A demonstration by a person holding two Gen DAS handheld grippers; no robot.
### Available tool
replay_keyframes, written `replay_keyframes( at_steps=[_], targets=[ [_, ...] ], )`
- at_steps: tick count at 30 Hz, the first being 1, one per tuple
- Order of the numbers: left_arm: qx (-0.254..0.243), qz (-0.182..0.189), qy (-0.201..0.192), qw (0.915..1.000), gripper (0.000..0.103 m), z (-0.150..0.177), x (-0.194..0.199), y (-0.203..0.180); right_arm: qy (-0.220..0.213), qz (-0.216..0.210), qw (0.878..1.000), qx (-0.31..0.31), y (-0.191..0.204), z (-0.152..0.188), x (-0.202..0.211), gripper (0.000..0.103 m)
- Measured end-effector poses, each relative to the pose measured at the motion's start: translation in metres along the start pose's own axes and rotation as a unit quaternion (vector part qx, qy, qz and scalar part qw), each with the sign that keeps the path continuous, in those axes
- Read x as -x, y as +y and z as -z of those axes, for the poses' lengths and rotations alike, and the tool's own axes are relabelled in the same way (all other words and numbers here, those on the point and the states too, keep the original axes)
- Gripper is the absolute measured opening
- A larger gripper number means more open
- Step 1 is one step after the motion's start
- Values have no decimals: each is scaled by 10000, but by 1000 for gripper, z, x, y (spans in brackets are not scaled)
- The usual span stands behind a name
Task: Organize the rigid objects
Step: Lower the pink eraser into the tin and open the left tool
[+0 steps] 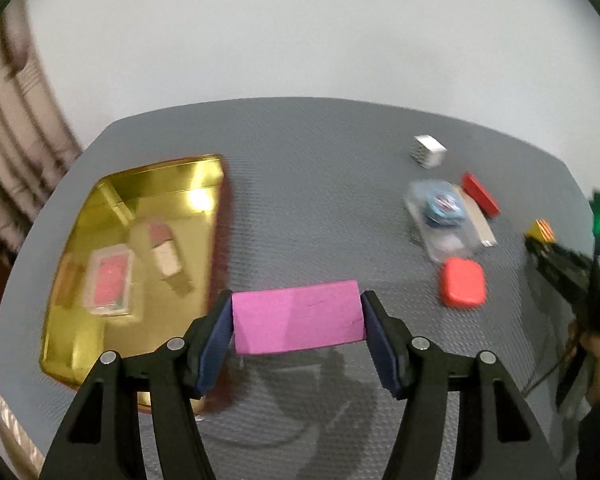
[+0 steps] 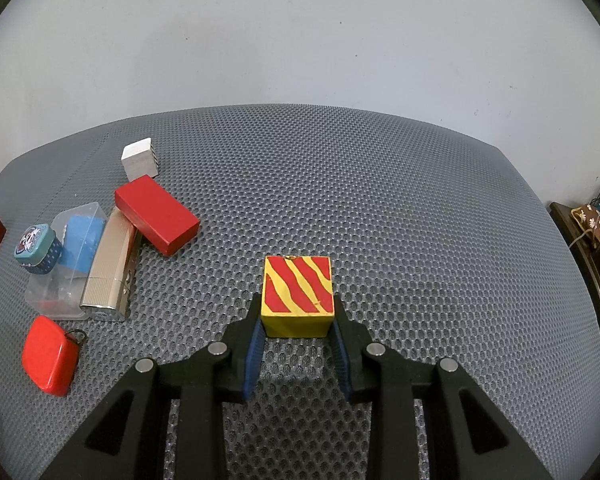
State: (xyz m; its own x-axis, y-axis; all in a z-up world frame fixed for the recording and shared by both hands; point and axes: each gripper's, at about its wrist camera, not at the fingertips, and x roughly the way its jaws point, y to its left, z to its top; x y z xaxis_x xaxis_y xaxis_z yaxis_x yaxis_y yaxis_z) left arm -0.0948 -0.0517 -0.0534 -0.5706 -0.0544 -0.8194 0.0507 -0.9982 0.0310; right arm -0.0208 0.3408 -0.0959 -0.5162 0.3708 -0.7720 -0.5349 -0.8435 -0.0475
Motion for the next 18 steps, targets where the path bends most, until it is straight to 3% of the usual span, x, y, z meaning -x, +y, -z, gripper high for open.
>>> replay_keyframes(
  at_steps=[13,18],
  targets=[
    [836,-487,89,9953,58,-1,1,89,1,12,10000,7,1,-3,1,30],
    [814,-627,316,9942,58,12,-7,106,1,14,10000,10,2,-2,2,30]
  ],
)
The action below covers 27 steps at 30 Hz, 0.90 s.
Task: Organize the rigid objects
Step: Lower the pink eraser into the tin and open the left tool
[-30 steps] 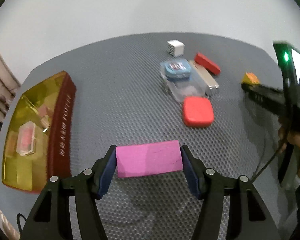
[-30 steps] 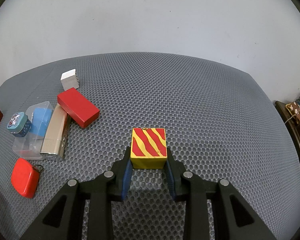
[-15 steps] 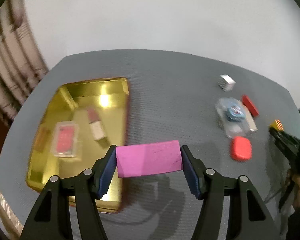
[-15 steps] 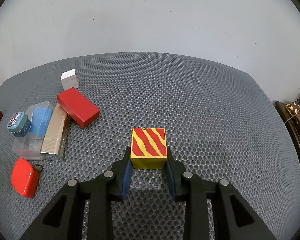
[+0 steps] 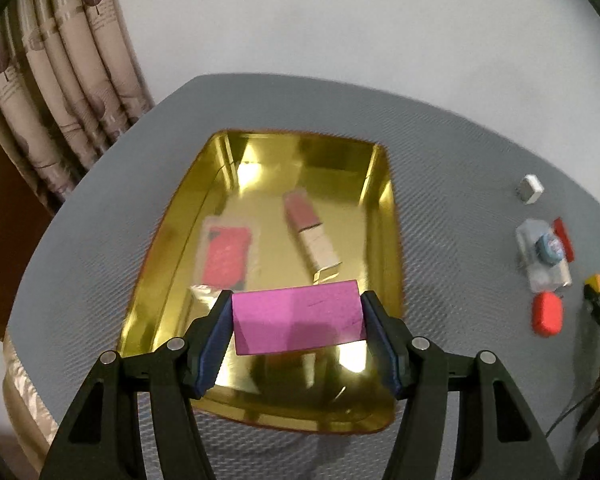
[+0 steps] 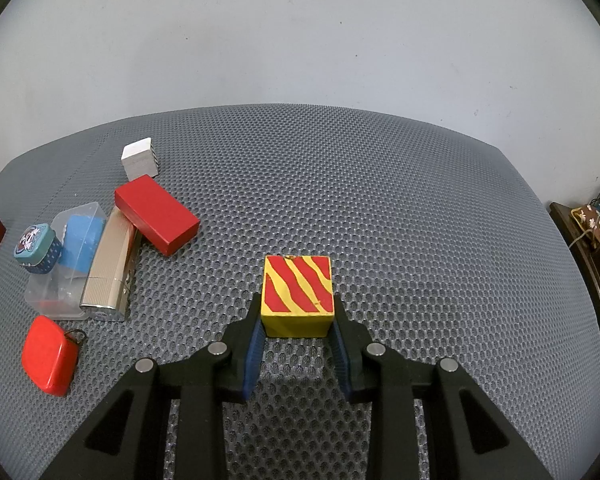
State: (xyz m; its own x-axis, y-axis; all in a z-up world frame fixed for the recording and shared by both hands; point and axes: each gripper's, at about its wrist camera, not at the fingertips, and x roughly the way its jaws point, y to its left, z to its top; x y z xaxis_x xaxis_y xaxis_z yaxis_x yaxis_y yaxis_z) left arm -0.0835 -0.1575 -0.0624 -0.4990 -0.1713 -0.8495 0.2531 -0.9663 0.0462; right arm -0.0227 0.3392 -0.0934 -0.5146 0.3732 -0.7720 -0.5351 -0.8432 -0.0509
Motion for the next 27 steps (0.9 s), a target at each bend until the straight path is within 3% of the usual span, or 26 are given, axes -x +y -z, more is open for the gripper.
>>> replay_keyframes(
  at_steps=[8,22,27],
  targets=[
    [136,-172,282,9994,59,11,-15,30,1,-1,10000,-3,0,0,0,30],
    [67,-511,343,9981,59,14,-28,61,-1,12,10000,6,-5,5,11,30],
    [68,-424,378,9984,59,13,-31,70,-1,12,10000,6,-5,5,11,30]
  ],
)
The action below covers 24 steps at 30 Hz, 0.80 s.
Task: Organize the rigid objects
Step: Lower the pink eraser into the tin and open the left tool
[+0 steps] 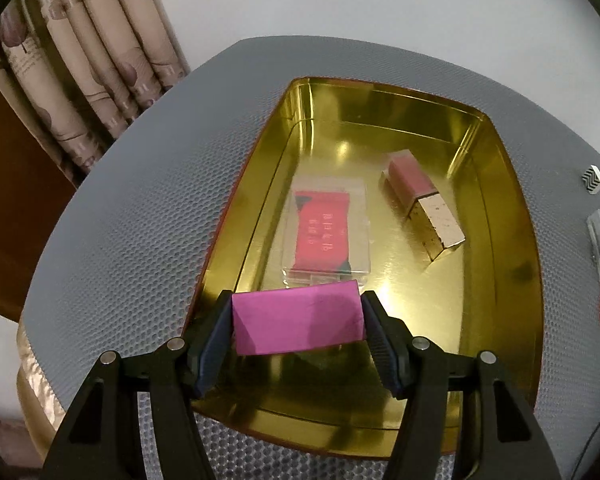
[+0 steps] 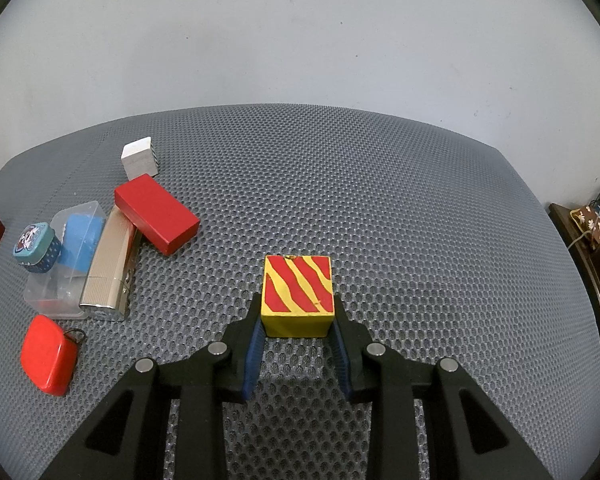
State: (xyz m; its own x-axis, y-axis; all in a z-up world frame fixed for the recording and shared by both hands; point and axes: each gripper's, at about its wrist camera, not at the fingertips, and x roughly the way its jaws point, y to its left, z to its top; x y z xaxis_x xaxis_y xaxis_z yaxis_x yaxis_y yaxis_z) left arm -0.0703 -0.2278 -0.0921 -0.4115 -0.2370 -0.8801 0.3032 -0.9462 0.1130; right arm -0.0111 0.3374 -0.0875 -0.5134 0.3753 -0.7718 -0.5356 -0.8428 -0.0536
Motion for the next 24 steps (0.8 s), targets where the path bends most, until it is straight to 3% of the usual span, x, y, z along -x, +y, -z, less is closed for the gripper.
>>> replay_keyframes(
  at_steps=[15,19,24],
  targets=[
    [-391,137,-31,9991,60,5,1,2,0,41,10000,36,2,-8,-5,30],
    [-459,238,-81,9986,70,5,5,1,-1,67,10000,58,1,-8,-8,30],
    [-516,337,-181,9979,72,5,12,0,1,91,9999,84,-9,-12,-18,31]
  ],
)
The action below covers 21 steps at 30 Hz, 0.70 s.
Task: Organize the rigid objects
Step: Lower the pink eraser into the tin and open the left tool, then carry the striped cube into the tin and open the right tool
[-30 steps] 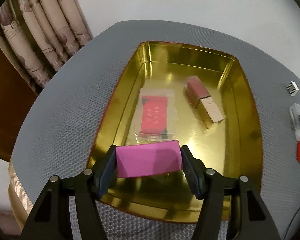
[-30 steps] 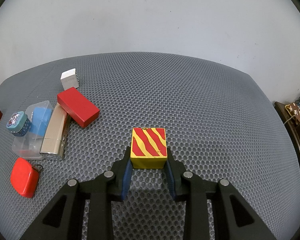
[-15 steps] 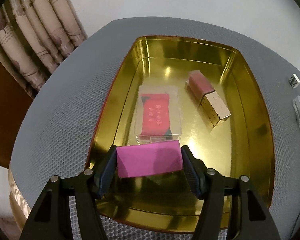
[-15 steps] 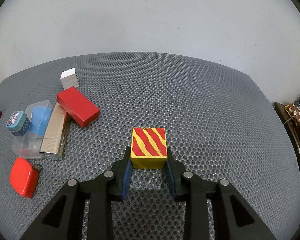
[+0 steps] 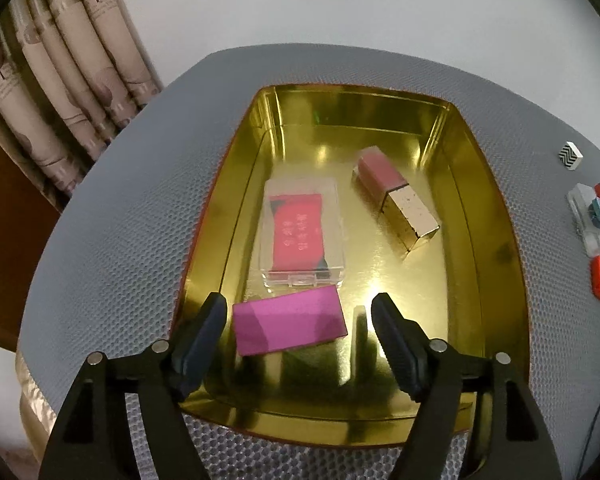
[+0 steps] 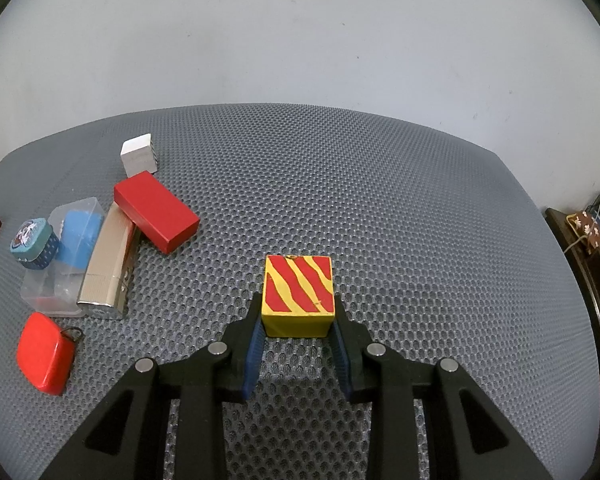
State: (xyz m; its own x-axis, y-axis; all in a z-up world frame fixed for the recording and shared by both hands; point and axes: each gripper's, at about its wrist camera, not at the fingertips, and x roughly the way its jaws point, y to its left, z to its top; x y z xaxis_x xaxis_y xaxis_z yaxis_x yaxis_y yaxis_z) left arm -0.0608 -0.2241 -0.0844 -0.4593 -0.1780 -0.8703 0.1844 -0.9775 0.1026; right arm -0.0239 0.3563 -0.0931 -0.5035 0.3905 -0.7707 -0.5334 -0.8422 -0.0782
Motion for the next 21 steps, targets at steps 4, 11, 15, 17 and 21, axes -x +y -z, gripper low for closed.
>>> replay_keyframes(
  at_steps=[4,11,15,17,21],
  targets=[
    [96,81,-104,9999,73,-1,9,4,2,-31,10000,-26,-2,-1,-1,31],
    [232,175,-321,9991,76,-7,23,8,-2,-47,10000,-33,-8,-1,-2,31],
    [263,85,-379,9989,76,-8,25,12,-1,-72,10000,-54,-11,-1,-1,30],
    [328,163,-376,9986,76,-9,25,15,1,-76,10000,-52,-14,-1,-2,30],
    [430,291,-308,9982,76,-11,26,18,22,10,10000,5,-16,-1,-2,30]
  ],
)
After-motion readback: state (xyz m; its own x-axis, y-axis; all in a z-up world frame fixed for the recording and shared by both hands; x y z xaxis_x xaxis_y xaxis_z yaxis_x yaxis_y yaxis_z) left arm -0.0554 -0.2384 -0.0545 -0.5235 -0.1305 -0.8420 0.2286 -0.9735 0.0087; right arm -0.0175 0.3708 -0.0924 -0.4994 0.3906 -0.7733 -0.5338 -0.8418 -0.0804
